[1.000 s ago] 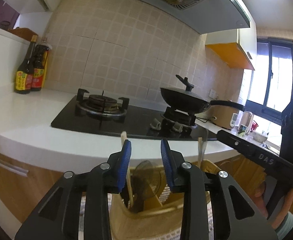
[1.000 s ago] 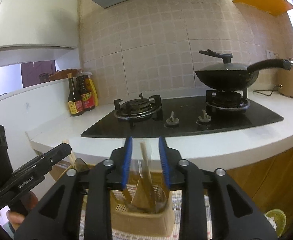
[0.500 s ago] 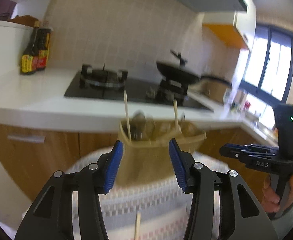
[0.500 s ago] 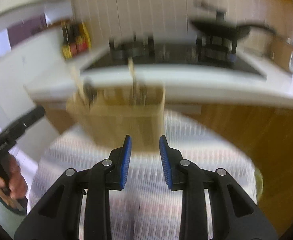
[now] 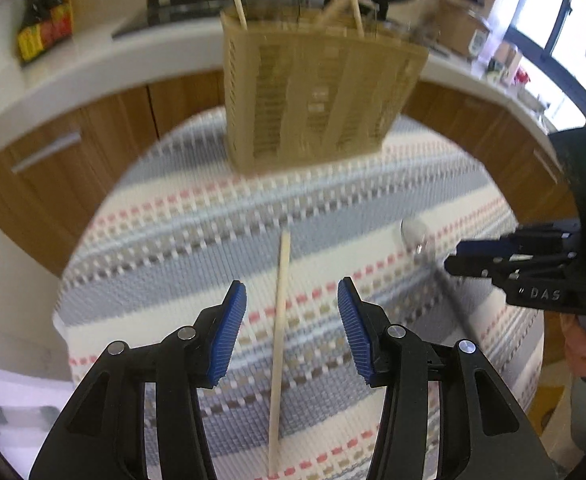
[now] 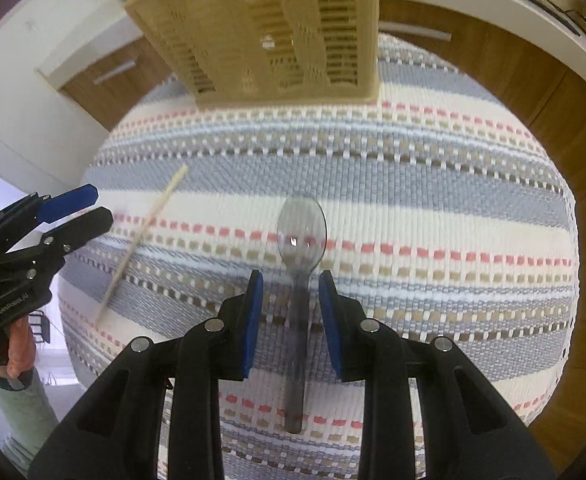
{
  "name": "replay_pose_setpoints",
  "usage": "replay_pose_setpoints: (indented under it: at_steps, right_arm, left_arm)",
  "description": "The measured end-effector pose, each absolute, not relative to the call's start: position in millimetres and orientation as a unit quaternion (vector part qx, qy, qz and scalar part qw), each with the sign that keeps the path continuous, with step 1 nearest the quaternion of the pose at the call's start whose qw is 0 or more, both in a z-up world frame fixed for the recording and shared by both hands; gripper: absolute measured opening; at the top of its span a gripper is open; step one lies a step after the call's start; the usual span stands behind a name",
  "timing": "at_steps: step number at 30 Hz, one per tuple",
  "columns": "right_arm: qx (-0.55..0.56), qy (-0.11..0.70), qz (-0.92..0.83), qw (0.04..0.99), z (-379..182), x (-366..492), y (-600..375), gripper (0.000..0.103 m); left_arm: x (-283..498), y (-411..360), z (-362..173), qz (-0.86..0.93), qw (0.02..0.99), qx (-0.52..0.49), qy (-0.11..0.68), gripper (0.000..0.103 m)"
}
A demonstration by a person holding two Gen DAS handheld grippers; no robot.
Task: Organize utensils
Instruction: 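Grasp the last wooden chopstick with the left tool while the right tool grasps the last clear spoon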
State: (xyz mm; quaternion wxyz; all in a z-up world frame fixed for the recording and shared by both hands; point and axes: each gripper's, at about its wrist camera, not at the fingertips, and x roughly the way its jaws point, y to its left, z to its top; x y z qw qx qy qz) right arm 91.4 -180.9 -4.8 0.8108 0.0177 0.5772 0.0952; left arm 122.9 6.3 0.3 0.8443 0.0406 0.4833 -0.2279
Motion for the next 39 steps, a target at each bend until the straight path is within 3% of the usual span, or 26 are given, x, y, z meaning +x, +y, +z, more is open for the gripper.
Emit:
replay_pose_setpoints:
  at_steps: [13, 19, 21, 24, 26, 28, 39]
  right_arm:
    - [-0.003, 0.618, 0.085, 0.782, -36.6, 105.1, -166.4, 0.026]
    - [-0.039, 0.613, 0.077, 0.785, -41.2, 107.6, -146.9, 0.025]
    - [-0.056, 0.611, 0.073, 0.787, -43.3, 107.7, -140.1, 0.017]
    - [-0.074, 0.607, 0.069, 0.788, -45.1, 107.5, -132.7, 0.013]
    - [-0.077, 0.606, 0.070, 0.789, -44.7, 107.7, -128.1, 0.011]
    - [-0.075, 0.604, 0.071, 0.790, -44.3, 103.0, -127.4, 0.011]
    - [-0.063, 0.580, 0.085, 0.807, -8.7, 78.1, -157.3, 0.010]
  left_arm:
    - [153.1, -4.9, -37.7, -0.207, 0.801, 0.067, 0.558, 0.031]
    - [156.7, -20.3, -39.5, -0.197, 0.798, 0.098, 0.561, 0.031]
    - [157.4, -26.8, -40.4, -0.189, 0.798, 0.115, 0.560, 0.027]
    - [158.2, -35.4, -41.2, -0.180, 0.799, 0.133, 0.559, 0.021]
    - [157.2, -40.9, -41.4, -0.180, 0.799, 0.139, 0.557, 0.008]
    - [156.4, -46.6, -42.3, -0.174, 0.800, 0.149, 0.554, 0.004]
    - [132.7, -55.0, -10.2, -0.198, 0.840, 0.130, 0.488, 0.004]
